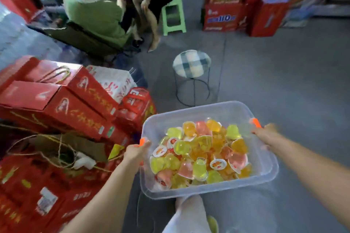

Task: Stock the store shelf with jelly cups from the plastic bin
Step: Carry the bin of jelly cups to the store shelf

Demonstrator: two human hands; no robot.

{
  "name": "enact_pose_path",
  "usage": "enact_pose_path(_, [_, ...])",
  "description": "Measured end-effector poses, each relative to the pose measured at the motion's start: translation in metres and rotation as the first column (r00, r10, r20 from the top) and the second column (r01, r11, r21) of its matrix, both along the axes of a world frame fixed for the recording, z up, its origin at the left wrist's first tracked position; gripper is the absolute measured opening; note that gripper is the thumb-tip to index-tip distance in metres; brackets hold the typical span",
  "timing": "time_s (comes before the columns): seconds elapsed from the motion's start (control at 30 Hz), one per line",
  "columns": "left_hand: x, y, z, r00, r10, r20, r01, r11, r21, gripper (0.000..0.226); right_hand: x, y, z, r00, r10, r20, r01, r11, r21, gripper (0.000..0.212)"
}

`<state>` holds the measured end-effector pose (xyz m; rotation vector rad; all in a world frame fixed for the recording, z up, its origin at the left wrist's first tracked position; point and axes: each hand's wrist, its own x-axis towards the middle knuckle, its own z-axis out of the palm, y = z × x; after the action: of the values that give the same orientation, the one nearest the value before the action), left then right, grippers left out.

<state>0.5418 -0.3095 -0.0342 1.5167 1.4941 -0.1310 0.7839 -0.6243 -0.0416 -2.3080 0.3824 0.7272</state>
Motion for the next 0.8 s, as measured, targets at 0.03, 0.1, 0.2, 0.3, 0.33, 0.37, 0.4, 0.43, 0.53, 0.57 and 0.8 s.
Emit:
enact_pose_path(0.03, [0.026,-0.006,-0.003,0.998,-0.055,-0.009,0.055,0.998,-0.011,0.062,0.013,-0.018,-0.002,0.999,-0.046,-0.002,0.046,0.999,0.018,0.049])
enact_pose_path(0.1, [0.080,-0.016,-0.008,0.991,-0.132,-0.014,0.132,0.991,-0.025,0.059,0.040,-0.053,-0.008,0.990,-0.142,-0.018,0.143,0.990,0.017,0.052])
enact_pose_path(0.2, [0.168,-0.039,0.004,0.967,-0.253,-0.034,0.252,0.967,-0.024,0.048,0.080,-0.090,-0.005,0.965,-0.257,-0.045,0.258,0.966,0.017,0.051])
enact_pose_path(0.3, [0.262,-0.054,0.003,0.940,-0.338,-0.056,0.336,0.941,-0.032,0.043,0.125,-0.117,-0.002,0.929,-0.365,-0.057,0.367,0.930,0.015,0.047])
enact_pose_path(0.33, [0.291,-0.060,0.005,0.925,-0.372,-0.070,0.371,0.928,-0.028,0.043,0.141,-0.124,-0.001,0.917,-0.395,-0.058,0.397,0.918,0.012,0.048])
enact_pose_path(0.37, [0.320,-0.065,0.006,0.914,-0.399,-0.081,0.397,0.917,-0.033,0.043,0.157,-0.131,0.000,0.901,-0.430,-0.056,0.431,0.902,0.014,0.048])
enact_pose_path(0.4, [0.351,-0.069,0.007,0.905,-0.418,-0.071,0.417,0.908,-0.029,0.043,0.173,-0.139,0.001,0.882,-0.469,-0.053,0.470,0.882,0.019,0.045])
enact_pose_path(0.43, [0.383,-0.073,0.008,0.895,-0.441,-0.064,0.441,0.898,-0.018,0.043,0.190,-0.146,0.001,0.864,-0.500,-0.050,0.502,0.865,0.026,0.038])
enact_pose_path(0.53, [0.473,-0.094,0.010,0.840,-0.538,-0.070,0.540,0.841,0.021,0.039,0.240,-0.171,0.005,0.819,-0.572,-0.043,0.573,0.819,0.021,0.027])
enact_pose_path(0.57, [0.503,-0.103,0.011,0.828,-0.558,-0.062,0.560,0.828,0.029,0.037,0.257,-0.181,0.005,0.803,-0.595,-0.041,0.596,0.803,0.024,0.029])
enact_pose_path(0.8, [0.719,-0.179,0.013,0.706,-0.702,-0.095,0.708,0.705,0.050,0.042,0.408,-0.255,0.006,0.725,-0.689,-0.004,0.687,0.723,0.071,0.028])
